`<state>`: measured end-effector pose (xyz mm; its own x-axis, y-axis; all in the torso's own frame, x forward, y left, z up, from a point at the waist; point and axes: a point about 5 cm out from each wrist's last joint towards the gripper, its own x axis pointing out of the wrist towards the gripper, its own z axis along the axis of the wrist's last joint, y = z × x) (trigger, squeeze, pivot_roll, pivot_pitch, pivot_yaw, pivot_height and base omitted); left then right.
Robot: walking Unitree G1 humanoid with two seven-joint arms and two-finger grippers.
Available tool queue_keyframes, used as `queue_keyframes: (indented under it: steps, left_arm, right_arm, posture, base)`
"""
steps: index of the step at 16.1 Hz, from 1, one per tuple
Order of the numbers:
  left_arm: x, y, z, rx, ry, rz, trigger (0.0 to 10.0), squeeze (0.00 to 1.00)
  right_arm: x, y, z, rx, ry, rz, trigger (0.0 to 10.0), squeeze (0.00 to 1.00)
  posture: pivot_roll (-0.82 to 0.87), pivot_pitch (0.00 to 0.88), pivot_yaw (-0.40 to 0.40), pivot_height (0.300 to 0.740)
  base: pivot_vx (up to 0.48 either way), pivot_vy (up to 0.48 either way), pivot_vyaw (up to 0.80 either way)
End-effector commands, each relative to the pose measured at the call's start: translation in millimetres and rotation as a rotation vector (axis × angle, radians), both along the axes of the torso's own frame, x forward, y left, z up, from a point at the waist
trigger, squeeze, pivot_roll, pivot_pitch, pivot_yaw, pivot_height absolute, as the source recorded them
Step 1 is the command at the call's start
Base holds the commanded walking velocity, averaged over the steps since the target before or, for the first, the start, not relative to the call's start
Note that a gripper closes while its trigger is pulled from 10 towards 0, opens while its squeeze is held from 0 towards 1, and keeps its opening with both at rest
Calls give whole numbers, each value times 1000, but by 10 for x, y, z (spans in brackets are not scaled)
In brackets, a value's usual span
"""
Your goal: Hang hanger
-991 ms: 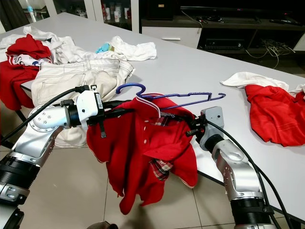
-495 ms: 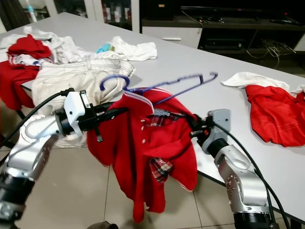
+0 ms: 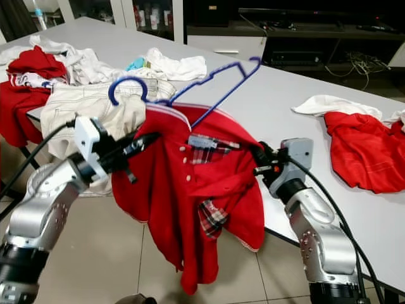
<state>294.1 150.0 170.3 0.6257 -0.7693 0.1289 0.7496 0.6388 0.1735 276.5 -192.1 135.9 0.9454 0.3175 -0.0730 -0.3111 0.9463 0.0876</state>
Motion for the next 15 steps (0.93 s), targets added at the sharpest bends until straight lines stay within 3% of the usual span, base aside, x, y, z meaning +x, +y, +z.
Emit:
queue_keyframes:
  steps: [1, 3, 4, 6, 9, 12, 13, 14, 15]
  left_arm:
    - [-22, 35, 70, -13, -41, 35, 10000, 0]
    - [-35, 28, 49, -18, -33, 48, 10000, 0]
    - [-28, 21, 20, -26, -25, 67, 10000, 0]
    - [-10, -1, -6, -36, -22, 94, 10000, 0]
    - [2, -10, 15, -49, -31, 115, 10000, 0]
    - [38, 13, 64, -53, -50, 140, 10000, 0]
    - [49, 21, 79, -53, -55, 143, 10000, 0]
    - [94, 44, 128, -53, -71, 154, 10000, 0]
    - [122, 52, 152, -51, -79, 159, 10000, 0]
  right_arm:
    - [-13, -27, -52, -71, 23, -15, 10000, 0]
    - [-4, 8, -121, -122, 56, -6, 10000, 0]
    - [28, 87, -225, -195, 108, 23, 10000, 0]
    - [108, 211, -333, -243, 153, 38, 10000, 0]
    - [207, 305, -273, -218, 132, 39, 10000, 0]
    - [266, 280, -196, -186, 112, 16, 10000, 0]
    - [266, 262, -177, -169, 111, 12, 10000, 741]
    - [237, 236, -100, -108, 104, 48, 10000, 1000]
    - [217, 227, -57, -101, 102, 73, 10000, 1000]
  posture:
    - [-57, 0, -5, 740]
    - [-55, 0, -7, 740]
    - [-54, 0, -8, 740]
    - [-50, 0, -11, 740]
    - [-42, 0, -16, 740]
    - [-42, 0, -16, 740]
    - [-42, 0, -16, 740]
    - [-42, 0, -16, 740]
    - [-43, 0, -19, 740]
  base:
    - [0, 0, 0]
    - [0, 0, 0]
    - [0, 0, 0]
    - [0, 0, 0]
    - [0, 0, 0]
    - [0, 0, 0]
    - [0, 0, 0]
    - [0, 0, 0]
    - [0, 0, 0]
